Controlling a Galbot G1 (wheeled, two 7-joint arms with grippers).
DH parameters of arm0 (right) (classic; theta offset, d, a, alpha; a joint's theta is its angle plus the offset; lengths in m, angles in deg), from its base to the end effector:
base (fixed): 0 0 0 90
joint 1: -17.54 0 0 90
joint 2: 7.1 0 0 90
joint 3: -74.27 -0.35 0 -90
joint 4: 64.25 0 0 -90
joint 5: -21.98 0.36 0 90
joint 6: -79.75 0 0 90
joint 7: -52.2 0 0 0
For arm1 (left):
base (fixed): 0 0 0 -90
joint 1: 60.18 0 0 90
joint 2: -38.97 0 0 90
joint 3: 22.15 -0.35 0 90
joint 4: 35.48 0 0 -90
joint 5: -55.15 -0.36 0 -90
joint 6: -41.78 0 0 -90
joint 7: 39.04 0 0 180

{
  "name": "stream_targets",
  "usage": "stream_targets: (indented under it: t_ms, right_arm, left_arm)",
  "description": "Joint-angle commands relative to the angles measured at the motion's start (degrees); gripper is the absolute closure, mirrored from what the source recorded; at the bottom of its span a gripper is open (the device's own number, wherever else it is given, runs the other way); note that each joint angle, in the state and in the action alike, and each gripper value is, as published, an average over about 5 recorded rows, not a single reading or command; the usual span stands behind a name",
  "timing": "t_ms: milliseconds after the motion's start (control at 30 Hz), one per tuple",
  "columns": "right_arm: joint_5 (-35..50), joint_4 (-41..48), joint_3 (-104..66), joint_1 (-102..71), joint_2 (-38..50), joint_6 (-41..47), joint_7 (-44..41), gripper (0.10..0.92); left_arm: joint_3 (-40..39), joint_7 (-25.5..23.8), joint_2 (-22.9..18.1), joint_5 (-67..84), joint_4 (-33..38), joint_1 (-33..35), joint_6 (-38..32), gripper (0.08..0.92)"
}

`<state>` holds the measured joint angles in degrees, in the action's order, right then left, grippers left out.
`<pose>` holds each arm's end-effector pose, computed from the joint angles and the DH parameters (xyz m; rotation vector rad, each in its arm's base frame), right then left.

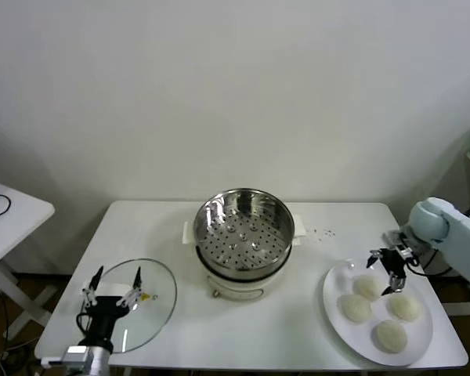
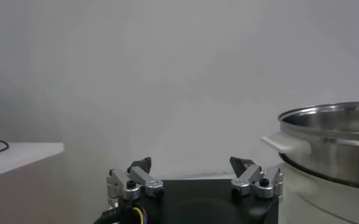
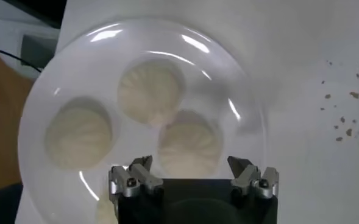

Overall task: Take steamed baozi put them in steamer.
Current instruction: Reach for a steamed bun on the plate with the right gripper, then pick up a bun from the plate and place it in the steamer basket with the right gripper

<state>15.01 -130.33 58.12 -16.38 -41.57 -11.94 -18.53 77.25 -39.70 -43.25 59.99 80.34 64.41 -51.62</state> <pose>0.5003 -0.2300 -0.2261 1.4078 -1.1995 1.2866 0.1586 0.0786 -0.3332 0.0984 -3.0554 -0.1793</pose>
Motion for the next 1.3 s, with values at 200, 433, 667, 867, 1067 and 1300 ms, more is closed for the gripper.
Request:
stream_targets:
  t_ms: [200, 433, 667, 867, 1067, 1300]
  right_arm:
    - [-3.35, 1.35, 2.66, 0.07, -2.52, -0.19, 0.82, 0.203]
    - [-4.56, 1.75, 2.06, -0.57, -2.54, -0.54, 1.61, 0.203]
    - [-4.66, 1.65, 1.50, -1.16, -2.71, -0.37, 2.19, 0.203]
    - [-4.63, 1.49, 1.24, -1.31, -2.60, -0.15, 2.00, 0.280]
    - [-4.63, 1.25, 0.69, -1.42, -2.55, 0.02, 1.98, 0.306]
    - [-3.69, -0.48, -0.53, 1.05, -1.95, -0.80, 1.15, 0.320]
  left_arm:
    - [-0.02, -0.01, 0.04, 0.20, -0.41, -0.46, 0.24, 0.177]
    - [-0.08, 0.02, 0.05, 0.42, -0.66, -0.56, 0.25, 0.177]
    - [-0.23, 0.03, -0.04, 0.54, -0.73, -0.50, 0.24, 0.177]
    - [-0.17, 0.07, -0.12, 0.52, -0.65, -0.56, 0.35, 0.177]
    - [-0.11, 0.14, -0.21, 0.49, -0.58, -0.50, 0.38, 0.177]
    - [0.08, 0.20, -0.14, 0.38, -0.48, -0.41, 0.42, 0.177]
